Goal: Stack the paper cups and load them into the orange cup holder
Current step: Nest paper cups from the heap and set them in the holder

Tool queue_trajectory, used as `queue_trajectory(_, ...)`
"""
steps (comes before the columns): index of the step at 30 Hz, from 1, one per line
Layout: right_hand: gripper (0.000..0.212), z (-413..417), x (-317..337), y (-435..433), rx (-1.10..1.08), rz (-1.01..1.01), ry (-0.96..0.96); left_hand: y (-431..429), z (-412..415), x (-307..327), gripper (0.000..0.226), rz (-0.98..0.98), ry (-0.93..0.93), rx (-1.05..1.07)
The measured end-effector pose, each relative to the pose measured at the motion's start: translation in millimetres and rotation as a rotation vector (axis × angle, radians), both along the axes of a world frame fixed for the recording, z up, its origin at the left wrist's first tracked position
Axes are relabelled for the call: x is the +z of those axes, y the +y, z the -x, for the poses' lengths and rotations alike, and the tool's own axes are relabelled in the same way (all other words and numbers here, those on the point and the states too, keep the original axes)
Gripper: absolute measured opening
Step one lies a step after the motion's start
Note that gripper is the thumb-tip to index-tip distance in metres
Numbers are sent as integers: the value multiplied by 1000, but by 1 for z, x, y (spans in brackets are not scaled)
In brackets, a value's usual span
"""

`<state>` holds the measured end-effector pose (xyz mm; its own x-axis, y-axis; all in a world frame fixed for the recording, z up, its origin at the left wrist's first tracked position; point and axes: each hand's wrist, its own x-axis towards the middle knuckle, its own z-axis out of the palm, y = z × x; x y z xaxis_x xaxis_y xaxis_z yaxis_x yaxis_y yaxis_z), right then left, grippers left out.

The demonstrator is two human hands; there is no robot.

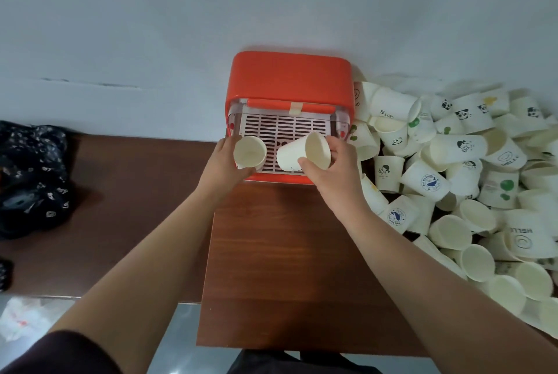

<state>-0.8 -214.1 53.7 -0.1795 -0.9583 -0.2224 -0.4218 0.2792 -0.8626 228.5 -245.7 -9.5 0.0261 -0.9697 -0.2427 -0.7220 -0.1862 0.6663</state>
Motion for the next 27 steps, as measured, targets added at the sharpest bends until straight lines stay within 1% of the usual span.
queue_trajectory(4, 63, -22, 1, -12, 25, 16, -22, -7, -16, -4, 85, -98, -15, -73)
queue_trajectory(6, 62, -34, 0, -16, 71, 19, -29, -4, -24, -4, 80, -127, 75, -95)
queue_trajectory(8, 63, -47, -2, -20, 117, 26, -28, 2, -29, 3, 66, -155, 215, -62)
queue_trajectory(10, 65, -58, -6, -26, 169, 48, 39, 7, -32, 6, 50, -160, 349, 21)
queue_trajectory(12, 67, -68, -9, -33, 260, 76, 159, 8, -35, 10, 39, -160, 424, 94)
queue_trajectory(15, 69, -79, -22, -42, 415, 92, 327, 4, -35, 15, 40, -173, 481, 128)
queue_trajectory(17, 74, -84, -33, -46, 487, 37, 375, 3, -35, 15, 40, -172, 498, 93)
queue_trajectory(20, 77, -85, -42, -50, 559, -13, 370, 2, -36, 8, 43, -194, 498, 47)
queue_trajectory(24, 80, -84, -47, -51, 507, -25, 383, 1, -41, -3, 47, -164, 412, -20)
queue_trajectory(27, 80, -87, -49, -48, 482, -45, 344, 1, -40, -5, 47, -139, 357, -32)
